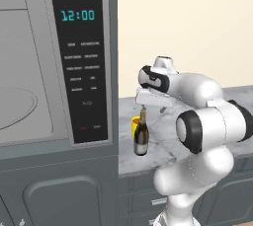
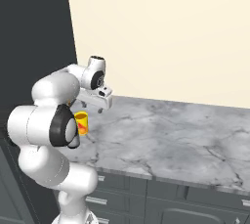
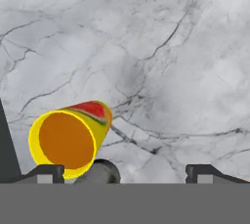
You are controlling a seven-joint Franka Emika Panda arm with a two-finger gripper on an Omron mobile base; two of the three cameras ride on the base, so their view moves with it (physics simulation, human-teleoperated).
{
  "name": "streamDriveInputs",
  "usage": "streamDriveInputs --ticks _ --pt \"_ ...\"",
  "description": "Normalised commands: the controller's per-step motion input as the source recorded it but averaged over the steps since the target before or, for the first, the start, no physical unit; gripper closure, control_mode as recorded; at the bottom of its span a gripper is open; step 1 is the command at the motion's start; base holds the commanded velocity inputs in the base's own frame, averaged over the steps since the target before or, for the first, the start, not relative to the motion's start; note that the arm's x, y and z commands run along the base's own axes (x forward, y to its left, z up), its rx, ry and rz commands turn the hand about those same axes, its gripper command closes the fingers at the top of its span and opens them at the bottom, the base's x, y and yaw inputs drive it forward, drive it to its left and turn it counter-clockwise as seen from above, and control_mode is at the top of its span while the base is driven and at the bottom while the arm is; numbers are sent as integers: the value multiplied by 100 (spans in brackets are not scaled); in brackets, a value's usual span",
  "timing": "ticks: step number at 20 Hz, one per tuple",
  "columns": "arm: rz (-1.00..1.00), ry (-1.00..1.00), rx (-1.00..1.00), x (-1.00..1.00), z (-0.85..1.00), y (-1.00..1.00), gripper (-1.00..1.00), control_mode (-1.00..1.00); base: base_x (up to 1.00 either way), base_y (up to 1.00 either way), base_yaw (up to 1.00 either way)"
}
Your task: Place the microwavable item in the microwave. Then, close the microwave door and press the start button.
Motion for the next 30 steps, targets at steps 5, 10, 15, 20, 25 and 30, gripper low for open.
streamDriveInputs --ticks 5,10,15,20,25,30 --pt "0 1 0 34 -42 24 -100 -100 0 0 0" --pt "0 0 0 10 -43 18 -100 -100 0 0 0" --pt "0 0 0 0 -12 21 -100 -100 0 0 0" --pt "0 0 0 0 -22 7 -100 -100 0 0 0" --pt "0 -1 0 0 -1 0 -100 -100 0 0 0" --pt "0 -4 0 -14 0 0 -100 -100 0 0 0"
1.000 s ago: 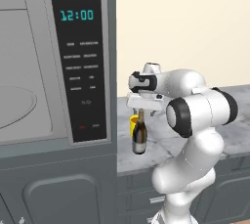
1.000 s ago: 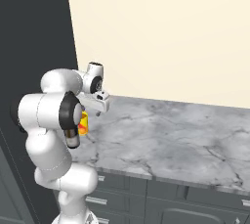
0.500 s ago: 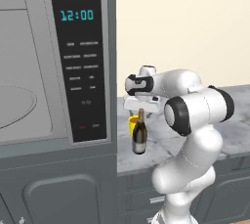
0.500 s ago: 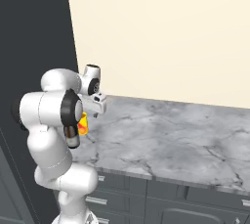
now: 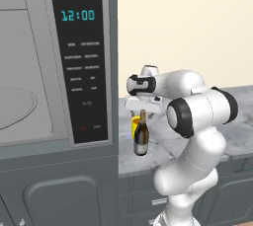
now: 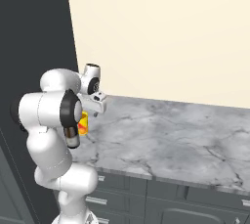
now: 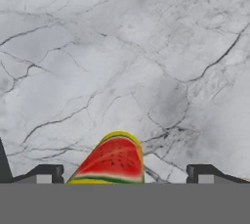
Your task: Place the microwavable item in the microwave. Then, close the microwave door and press the start button.
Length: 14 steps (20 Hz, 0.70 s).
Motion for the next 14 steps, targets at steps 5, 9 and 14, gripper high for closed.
streamDriveInputs --ticks 5,9,14 --pt "0 -11 0 -33 5 -1 -100 -100 0 0 0" --pt "0 -10 0 -13 14 0 -100 -100 0 0 0" --pt "0 -1 1 8 23 -8 -100 -100 0 0 0"
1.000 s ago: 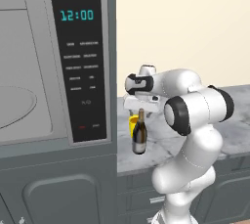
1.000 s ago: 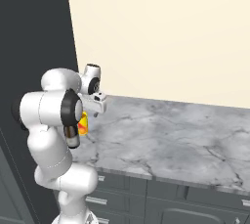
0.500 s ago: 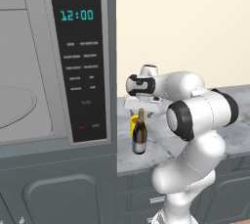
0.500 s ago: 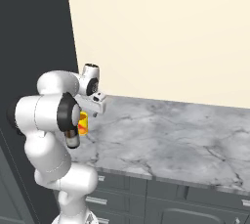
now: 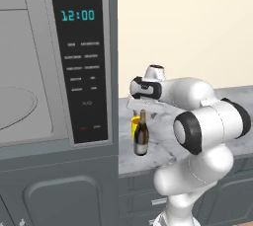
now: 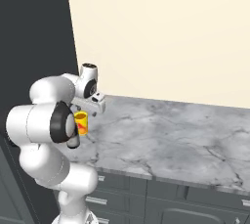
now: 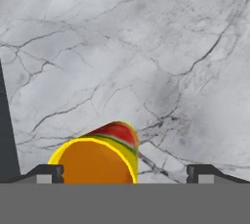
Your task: Place the microwavable item in the microwave. Then, close the microwave door and press the start button.
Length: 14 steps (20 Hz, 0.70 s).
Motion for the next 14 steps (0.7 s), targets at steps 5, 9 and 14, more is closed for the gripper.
streamDriveInputs --ticks 5,9,14 --pt "0 -2 0 -25 -8 -3 -100 -100 0 0 0" --pt "0 1 0 2 -37 0 -100 -100 0 0 0" --pt "0 1 0 0 -34 0 -100 -100 0 0 0"
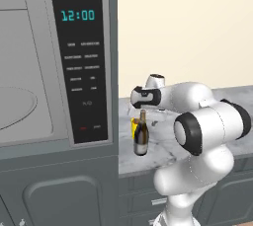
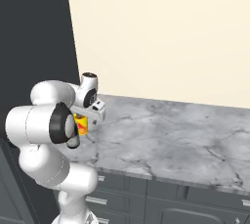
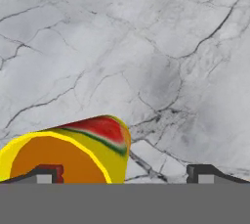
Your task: Place the microwavable item in the microwave. Then, close the microwave door and press the start button.
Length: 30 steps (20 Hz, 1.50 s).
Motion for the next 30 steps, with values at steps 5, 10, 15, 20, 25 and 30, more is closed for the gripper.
streamDriveInputs --ticks 5,10,15,20,25,30 --pt "0 0 0 -1 -18 0 100 -100 0 0 0" --pt "0 0 0 0 0 -1 100 -100 0 0 0" --pt "0 -1 1 0 28 -15 100 -100 0 0 0" --pt "-1 -12 0 0 96 -20 100 -100 0 0 0" --pt "-8 -19 0 -58 100 -19 100 -100 0 0 0" --pt "-10 -23 0 -75 100 -22 100 -100 0 0 0"
